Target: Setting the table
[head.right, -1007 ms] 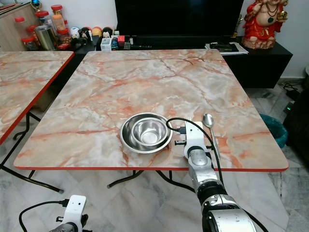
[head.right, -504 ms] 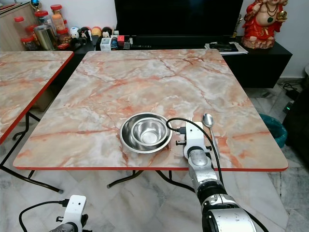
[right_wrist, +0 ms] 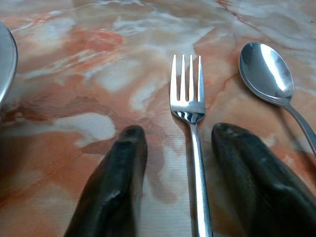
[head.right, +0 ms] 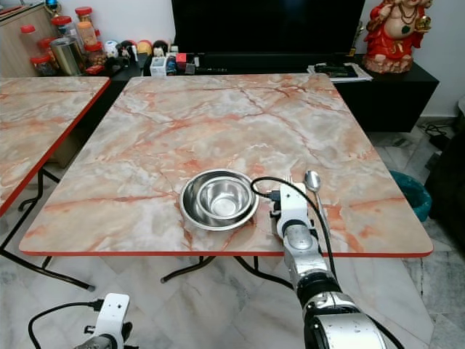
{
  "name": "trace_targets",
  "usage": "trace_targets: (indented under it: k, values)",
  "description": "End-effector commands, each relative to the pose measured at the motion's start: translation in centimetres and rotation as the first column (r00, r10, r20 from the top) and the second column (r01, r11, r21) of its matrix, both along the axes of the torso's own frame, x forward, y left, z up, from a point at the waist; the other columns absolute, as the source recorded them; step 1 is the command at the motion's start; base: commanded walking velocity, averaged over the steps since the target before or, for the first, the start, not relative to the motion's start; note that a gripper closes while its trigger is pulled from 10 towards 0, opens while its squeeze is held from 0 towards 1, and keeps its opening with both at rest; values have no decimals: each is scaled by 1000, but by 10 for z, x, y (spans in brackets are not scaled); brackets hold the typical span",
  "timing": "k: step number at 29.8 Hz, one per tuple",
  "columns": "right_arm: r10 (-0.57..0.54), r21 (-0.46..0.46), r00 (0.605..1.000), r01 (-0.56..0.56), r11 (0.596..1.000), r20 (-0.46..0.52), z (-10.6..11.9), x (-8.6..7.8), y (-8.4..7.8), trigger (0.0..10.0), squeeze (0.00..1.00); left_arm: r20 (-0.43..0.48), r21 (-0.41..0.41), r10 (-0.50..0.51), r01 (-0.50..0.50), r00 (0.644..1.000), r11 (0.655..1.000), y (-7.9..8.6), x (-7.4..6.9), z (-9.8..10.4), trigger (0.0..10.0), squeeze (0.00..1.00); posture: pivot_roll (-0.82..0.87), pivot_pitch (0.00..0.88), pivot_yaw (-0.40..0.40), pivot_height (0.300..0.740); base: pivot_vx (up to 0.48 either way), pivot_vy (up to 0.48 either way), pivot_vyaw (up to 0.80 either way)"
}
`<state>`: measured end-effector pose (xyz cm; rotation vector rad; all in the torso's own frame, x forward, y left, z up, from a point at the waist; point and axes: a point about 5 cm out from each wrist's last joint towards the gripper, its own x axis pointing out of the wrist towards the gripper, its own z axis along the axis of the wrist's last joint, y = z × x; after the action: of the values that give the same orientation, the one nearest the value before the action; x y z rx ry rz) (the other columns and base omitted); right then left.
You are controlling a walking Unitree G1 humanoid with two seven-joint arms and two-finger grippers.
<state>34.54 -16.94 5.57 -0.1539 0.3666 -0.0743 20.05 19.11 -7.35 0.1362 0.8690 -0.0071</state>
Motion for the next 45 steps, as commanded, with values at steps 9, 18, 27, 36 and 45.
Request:
trace_targets:
  k: [9, 18, 27, 36, 45]
  values:
    - [-5, 23, 996, 2, 1000, 95, 19, 11, 4, 10000, 0, -10, 19, 0, 0, 1000, 1000, 4, 2, 1, 10000, 0, -7, 0, 18, 736, 0, 0, 0]
    - [-24, 1, 983, 24, 1000, 179, 36, 17, 1, 10000, 0, -5, 15, -2, 2, 1000, 1000, 2, 4, 2, 10000, 0, -10, 0, 18, 736, 0, 0, 0]
    - [-56, 33, 899, 46, 998, 434, 76, 22, -3, 10000, 0, 5, 13, 4, -4, 1000, 1000, 2, 4, 2, 10000, 0, -11, 0, 18, 736, 0, 0, 0]
    - [-66, 83, 816, 23, 996, 575, 98, 16, 5, 10000, 0, 26, -1, 10, -10, 1000, 1000, 1, 6, 4, 10000, 0, -13, 0, 15, 736, 0, 0, 0]
    - [-53, 90, 815, 1, 996, 577, 91, 7, 11, 10000, 0, 13, -9, 19, -19, 1000, 1000, 0, 3, 2, 10000, 0, -18, 0, 11, 736, 0, 60, 0]
